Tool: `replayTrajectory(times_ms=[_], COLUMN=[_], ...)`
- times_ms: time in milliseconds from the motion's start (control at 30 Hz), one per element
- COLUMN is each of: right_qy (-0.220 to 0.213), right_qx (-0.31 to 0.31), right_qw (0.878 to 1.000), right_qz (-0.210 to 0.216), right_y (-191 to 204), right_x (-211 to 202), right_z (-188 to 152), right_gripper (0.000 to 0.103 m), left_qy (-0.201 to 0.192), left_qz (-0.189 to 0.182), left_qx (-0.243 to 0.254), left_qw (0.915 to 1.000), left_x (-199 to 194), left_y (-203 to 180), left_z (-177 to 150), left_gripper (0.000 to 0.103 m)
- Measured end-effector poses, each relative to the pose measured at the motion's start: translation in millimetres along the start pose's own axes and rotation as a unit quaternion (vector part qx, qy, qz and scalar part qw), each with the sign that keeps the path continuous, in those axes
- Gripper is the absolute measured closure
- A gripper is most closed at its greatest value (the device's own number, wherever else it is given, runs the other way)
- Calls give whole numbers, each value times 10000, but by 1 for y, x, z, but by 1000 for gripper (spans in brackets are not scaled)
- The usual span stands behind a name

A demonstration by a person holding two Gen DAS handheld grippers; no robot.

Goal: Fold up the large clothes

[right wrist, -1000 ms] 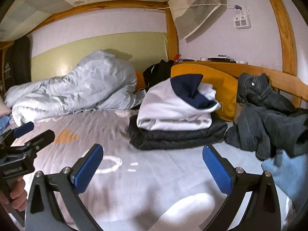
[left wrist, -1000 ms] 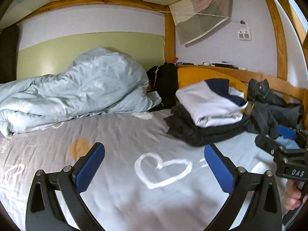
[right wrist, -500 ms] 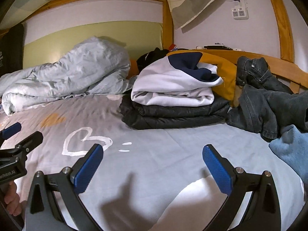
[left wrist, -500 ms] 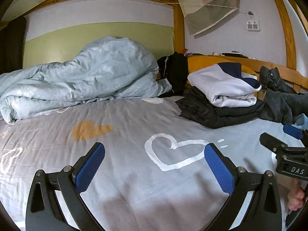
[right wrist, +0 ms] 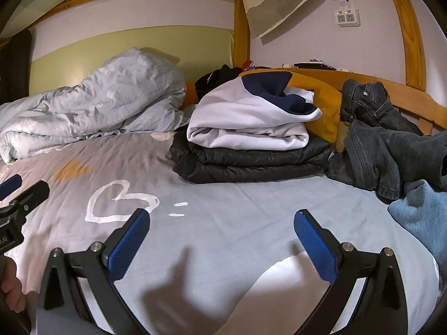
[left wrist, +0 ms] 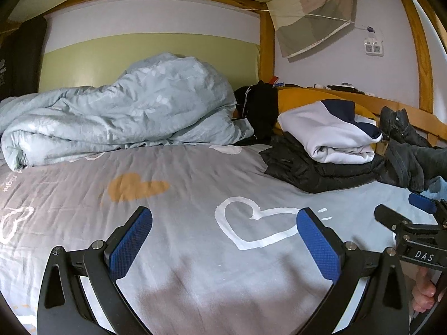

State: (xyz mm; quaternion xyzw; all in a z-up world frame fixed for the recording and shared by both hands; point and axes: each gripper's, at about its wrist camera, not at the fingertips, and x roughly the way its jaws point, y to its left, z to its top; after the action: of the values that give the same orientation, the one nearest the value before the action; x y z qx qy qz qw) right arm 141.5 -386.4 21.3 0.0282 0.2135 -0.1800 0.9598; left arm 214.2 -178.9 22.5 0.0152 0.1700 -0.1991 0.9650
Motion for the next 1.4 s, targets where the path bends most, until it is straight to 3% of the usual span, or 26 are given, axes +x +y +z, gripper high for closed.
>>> replayTrajectory(times_ms=[133, 600, 1400], right_qy=[-1, -128, -62], right_qx=[-42, -336, -307], right_qw=[10000, 9993, 9995], right_qz=[-67, -97, -103], right_y=[2, 12, 12], right_x=[0, -3, -1], right_z=[-1, -1, -1], right_gripper=[0, 0, 0], left_qy=[-99, -89, -155], left_qz=[135, 100, 104], left_qx=[13, 48, 221], left_qw=[9999, 9999, 9996], left_x=[-5, -6, -9], left_y=[-1, -1, -10], left_z=[0, 0, -1], left_gripper=[0, 0, 0])
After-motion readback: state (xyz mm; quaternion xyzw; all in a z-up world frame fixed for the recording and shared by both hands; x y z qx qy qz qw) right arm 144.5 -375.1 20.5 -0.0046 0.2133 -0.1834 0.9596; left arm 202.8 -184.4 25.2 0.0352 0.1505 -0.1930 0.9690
